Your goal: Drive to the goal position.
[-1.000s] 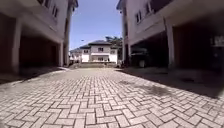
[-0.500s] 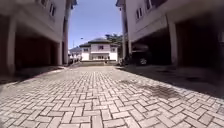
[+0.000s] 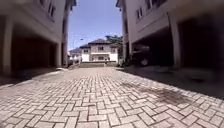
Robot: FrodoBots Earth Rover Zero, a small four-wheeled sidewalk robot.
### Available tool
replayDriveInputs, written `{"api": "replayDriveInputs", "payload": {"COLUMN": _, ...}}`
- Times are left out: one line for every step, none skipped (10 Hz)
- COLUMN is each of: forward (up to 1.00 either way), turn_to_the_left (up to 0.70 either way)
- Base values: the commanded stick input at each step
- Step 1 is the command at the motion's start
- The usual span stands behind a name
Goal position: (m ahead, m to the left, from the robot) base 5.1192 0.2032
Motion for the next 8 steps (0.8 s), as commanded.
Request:
{"api": "replayDriveInputs", "payload": {"forward": 0.5, "turn_to_the_left": 0.0}}
{"api": "replayDriveInputs", "payload": {"forward": 0.5, "turn_to_the_left": 0.0}}
{"api": "replayDriveInputs", "payload": {"forward": 0.5, "turn_to_the_left": 0.0}}
{"api": "replayDriveInputs", "payload": {"forward": 0.5, "turn_to_the_left": 0.0}}
{"api": "replayDriveInputs", "payload": {"forward": 0.5, "turn_to_the_left": 0.0}}
{"api": "replayDriveInputs", "payload": {"forward": 0.5, "turn_to_the_left": 0.0}}
{"api": "replayDriveInputs", "payload": {"forward": 0.5, "turn_to_the_left": 0.0}}
{"api": "replayDriveInputs", "payload": {"forward": 0.5, "turn_to_the_left": 0.0}}
